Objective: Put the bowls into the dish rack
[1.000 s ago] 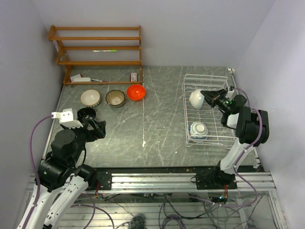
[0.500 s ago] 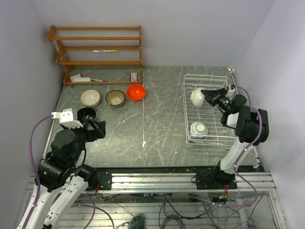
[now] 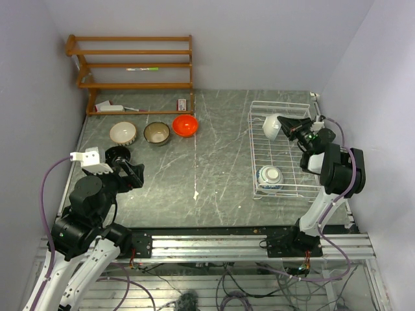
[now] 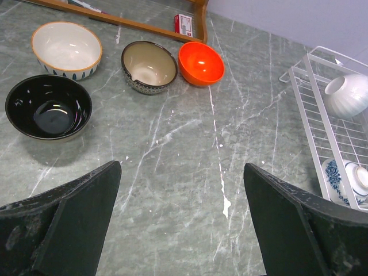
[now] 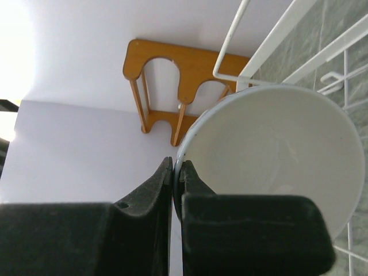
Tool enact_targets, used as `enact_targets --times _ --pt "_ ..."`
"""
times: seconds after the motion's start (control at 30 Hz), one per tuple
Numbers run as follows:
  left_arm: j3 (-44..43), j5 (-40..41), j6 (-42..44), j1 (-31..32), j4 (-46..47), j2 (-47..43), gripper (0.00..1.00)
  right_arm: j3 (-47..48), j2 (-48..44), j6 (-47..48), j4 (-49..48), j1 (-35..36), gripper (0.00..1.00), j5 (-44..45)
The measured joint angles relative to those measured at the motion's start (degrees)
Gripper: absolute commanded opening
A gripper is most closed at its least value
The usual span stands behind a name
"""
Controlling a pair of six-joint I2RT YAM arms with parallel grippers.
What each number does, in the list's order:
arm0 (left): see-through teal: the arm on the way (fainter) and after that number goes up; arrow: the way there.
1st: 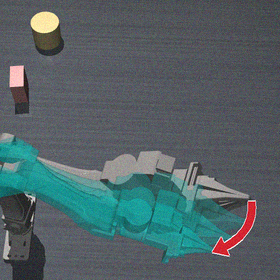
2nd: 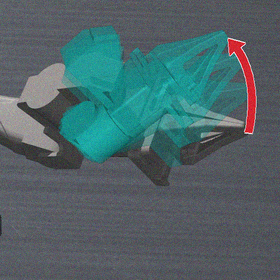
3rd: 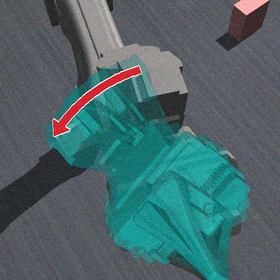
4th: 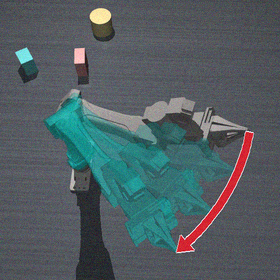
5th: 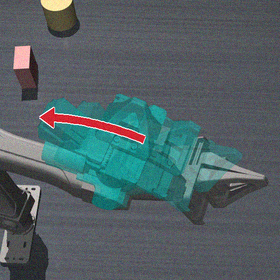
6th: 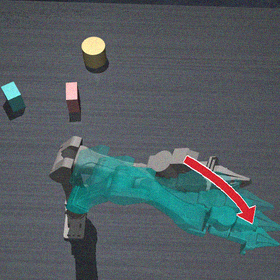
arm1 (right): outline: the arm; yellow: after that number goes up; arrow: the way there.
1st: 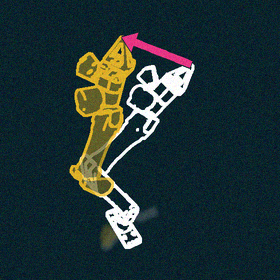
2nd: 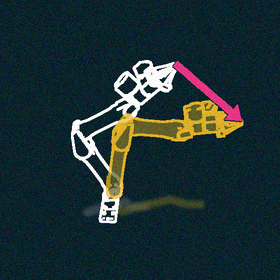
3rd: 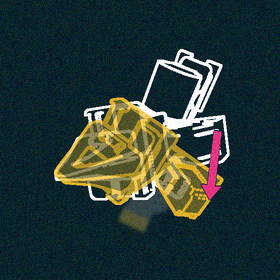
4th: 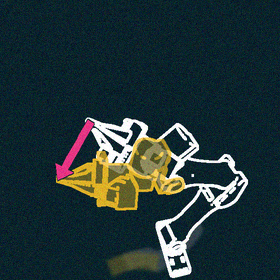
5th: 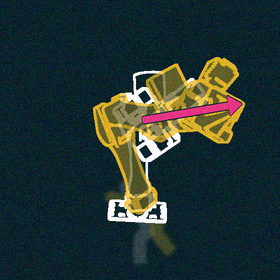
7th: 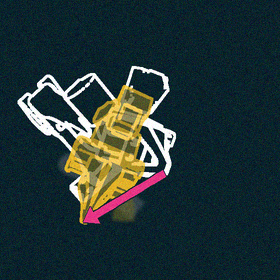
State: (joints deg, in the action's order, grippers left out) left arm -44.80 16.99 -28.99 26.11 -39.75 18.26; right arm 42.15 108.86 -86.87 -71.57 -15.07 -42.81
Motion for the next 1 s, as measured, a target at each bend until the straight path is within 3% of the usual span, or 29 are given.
enact_targets --times 0.43,0.77,1.0 --pt "0.00 0.00 0.02 0.00 0.00 -0.02 0.99 0.63 2.62 3.04 -1.55 0.57 0.00 5.38" --pt "0.00 0.00 0.00 0.00 0.00 -0.11 0.99 -9.01 -3.39 7.15 -4.13 0.57 0.00 10.56" --pt "-0.02 0.00 0.00 0.00 0.00 -0.46 0.99 -13.05 -5.38 8.09 -6.27 0.66 0.07 12.24"
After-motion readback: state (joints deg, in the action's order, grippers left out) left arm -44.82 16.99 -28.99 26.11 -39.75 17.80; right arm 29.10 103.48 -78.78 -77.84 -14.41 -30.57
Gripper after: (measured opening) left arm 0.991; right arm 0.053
